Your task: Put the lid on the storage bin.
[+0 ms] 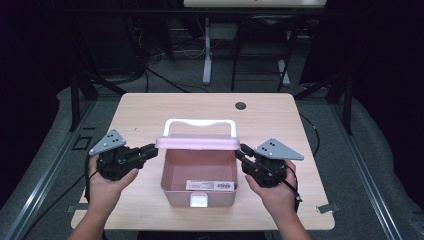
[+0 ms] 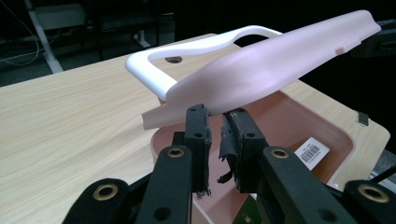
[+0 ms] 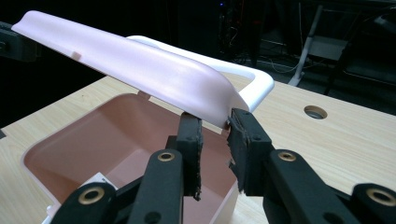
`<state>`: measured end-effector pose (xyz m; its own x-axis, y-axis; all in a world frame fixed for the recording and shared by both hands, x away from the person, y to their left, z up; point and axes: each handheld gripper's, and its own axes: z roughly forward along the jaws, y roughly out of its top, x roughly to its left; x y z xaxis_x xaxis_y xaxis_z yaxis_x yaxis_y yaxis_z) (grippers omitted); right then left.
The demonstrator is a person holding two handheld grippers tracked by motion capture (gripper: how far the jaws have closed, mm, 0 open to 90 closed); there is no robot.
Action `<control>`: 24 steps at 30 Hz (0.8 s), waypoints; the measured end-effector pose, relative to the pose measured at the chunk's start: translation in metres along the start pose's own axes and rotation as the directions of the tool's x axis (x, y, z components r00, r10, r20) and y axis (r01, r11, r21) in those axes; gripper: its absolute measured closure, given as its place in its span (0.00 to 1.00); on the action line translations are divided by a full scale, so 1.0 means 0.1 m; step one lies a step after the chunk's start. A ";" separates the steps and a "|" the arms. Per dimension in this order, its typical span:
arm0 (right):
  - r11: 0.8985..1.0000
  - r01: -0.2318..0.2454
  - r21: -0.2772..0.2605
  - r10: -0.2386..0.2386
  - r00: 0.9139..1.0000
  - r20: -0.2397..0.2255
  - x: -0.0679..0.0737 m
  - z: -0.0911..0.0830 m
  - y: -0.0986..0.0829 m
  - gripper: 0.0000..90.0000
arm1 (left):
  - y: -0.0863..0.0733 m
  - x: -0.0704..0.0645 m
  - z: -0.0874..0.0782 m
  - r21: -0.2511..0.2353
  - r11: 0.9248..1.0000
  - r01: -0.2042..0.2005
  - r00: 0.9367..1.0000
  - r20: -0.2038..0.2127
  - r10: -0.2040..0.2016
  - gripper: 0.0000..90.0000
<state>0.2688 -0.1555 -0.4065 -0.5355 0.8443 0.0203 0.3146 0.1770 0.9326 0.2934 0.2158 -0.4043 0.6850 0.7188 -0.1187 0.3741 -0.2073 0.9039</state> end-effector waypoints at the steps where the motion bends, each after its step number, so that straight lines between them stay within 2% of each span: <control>1: 1.000 -0.001 0.003 0.001 1.000 -0.004 -0.01 0.00 0.00 0.81 | -0.01 -0.01 -0.01 0.002 1.000 -0.002 1.000 -0.001 0.002 0.88; 6: 1.000 -0.005 0.011 0.005 1.000 -0.015 -0.01 -0.01 -0.01 0.81 | -0.02 -0.03 -0.04 0.007 1.000 -0.007 1.000 -0.004 0.007 0.88; 11: 1.000 0.001 0.017 -0.001 1.000 -0.019 0.00 -0.02 -0.02 0.81 | -0.05 -0.06 -0.08 -0.009 1.000 -0.007 1.000 0.005 0.007 0.88; 18: 1.000 0.002 0.028 -0.001 1.000 -0.029 0.01 -0.03 -0.05 0.80 | -0.09 -0.08 -0.11 0.005 1.000 -0.016 1.000 0.010 0.016 0.89; 24: 0.999 -0.001 0.036 0.003 0.999 -0.036 0.00 -0.04 -0.09 0.80 | -0.13 -0.13 -0.12 -0.009 1.000 -0.030 1.000 0.005 0.030 0.89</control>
<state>0.2624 -0.1589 -0.4131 -0.5627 0.8259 0.0357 0.3434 0.1942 0.9189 0.2719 0.2172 -0.4095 0.6993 0.7087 -0.0936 0.3475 -0.2226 0.9109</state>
